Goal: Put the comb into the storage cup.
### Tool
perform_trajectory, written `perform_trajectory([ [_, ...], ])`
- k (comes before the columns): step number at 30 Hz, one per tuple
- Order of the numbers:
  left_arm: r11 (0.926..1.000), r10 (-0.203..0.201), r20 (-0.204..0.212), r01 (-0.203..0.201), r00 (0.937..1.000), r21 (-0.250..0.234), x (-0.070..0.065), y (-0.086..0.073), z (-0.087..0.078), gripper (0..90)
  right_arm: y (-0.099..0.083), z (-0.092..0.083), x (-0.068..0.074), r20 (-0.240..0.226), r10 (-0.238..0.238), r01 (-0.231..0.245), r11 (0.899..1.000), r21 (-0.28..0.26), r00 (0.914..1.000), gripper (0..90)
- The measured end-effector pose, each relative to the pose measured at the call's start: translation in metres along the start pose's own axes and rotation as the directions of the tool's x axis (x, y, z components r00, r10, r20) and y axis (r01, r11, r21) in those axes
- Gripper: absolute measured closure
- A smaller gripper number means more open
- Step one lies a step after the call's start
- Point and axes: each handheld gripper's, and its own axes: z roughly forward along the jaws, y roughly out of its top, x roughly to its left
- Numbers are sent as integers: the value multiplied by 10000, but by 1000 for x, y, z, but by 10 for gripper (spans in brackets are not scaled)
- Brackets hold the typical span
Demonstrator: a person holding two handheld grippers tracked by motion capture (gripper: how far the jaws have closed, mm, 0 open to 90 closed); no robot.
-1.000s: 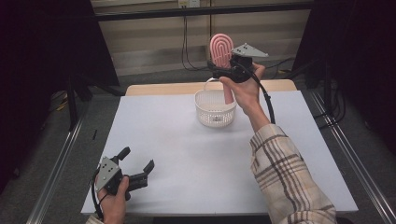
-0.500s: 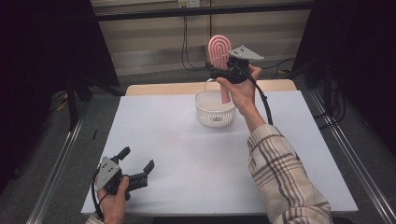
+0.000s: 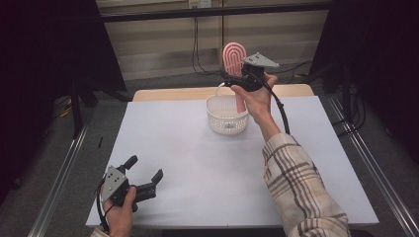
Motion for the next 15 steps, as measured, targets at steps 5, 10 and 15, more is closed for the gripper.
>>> perform_trajectory([
  [5, 10000, -32, 52, 32, 10000, 18, -1, 0, 1, 15, 0, -1, -4, 82, 118, -118, 9999, -9, 9999, 196],
  [10, 10000, -47, 24, 47, 10000, 3, -1, 0, 0, 15, -8, 0, -5, 123, 156, -156, 9999, 34, 9998, 196],
  [15, 10000, 54, 9, -54, 10000, 14, 0, 0, 0, 15, -17, 0, -8, 177, 378, -380, 9992, 87, 9991, 196],
])
